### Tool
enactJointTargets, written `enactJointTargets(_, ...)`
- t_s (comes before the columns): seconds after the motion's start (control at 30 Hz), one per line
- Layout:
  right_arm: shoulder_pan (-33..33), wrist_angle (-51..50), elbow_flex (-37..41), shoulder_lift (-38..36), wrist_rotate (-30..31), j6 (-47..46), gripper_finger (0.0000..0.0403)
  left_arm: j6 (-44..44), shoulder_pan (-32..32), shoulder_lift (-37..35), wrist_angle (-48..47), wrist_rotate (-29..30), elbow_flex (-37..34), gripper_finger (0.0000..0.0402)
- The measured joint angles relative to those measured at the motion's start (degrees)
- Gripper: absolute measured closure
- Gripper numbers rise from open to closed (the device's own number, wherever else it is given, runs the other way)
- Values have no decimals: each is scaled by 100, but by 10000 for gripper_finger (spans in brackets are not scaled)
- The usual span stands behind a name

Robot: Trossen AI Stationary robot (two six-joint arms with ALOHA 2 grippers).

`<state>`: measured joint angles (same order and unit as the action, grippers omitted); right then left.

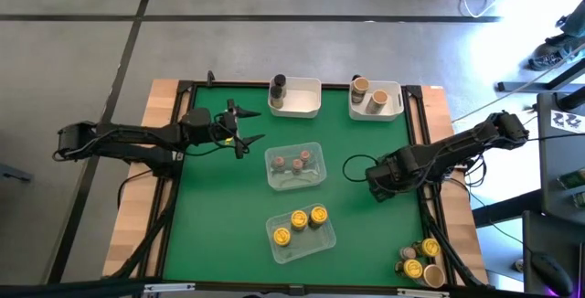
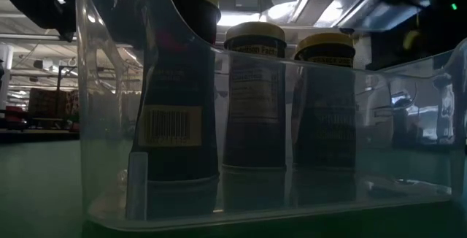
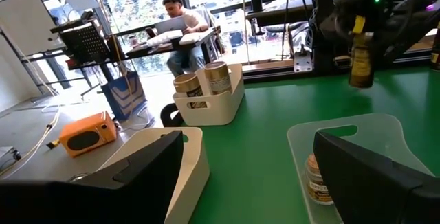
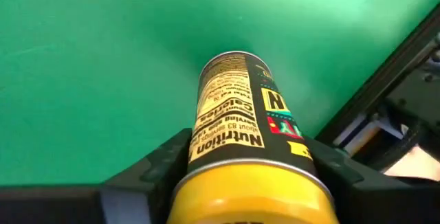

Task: Sort spices by type
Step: Put the middle right yellow seasoning bottle into the bottom transparent bin

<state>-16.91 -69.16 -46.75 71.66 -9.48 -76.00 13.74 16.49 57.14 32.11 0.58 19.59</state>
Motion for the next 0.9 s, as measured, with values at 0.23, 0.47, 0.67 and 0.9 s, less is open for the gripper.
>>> enactJointTargets(0.23, 0, 249, -1053, -2, 276, 45, 195, -155, 0, 0, -25, 0, 2, 88)
enactJointTargets(0.47, -414, 699, -2080, 380, 391, 169, 195, -348, -1, 0, -24, 0, 2, 88)
enactJointTargets(0.67, -885, 814, -2913, 1207, 231, 139, 195, -500, -12, 0, -33, 0, 2, 88)
enactJointTargets(0.9, -1058, 1042, -3857, 2148, -128, 345, 195, -505, -217, 0, -102, -2, 2, 88)
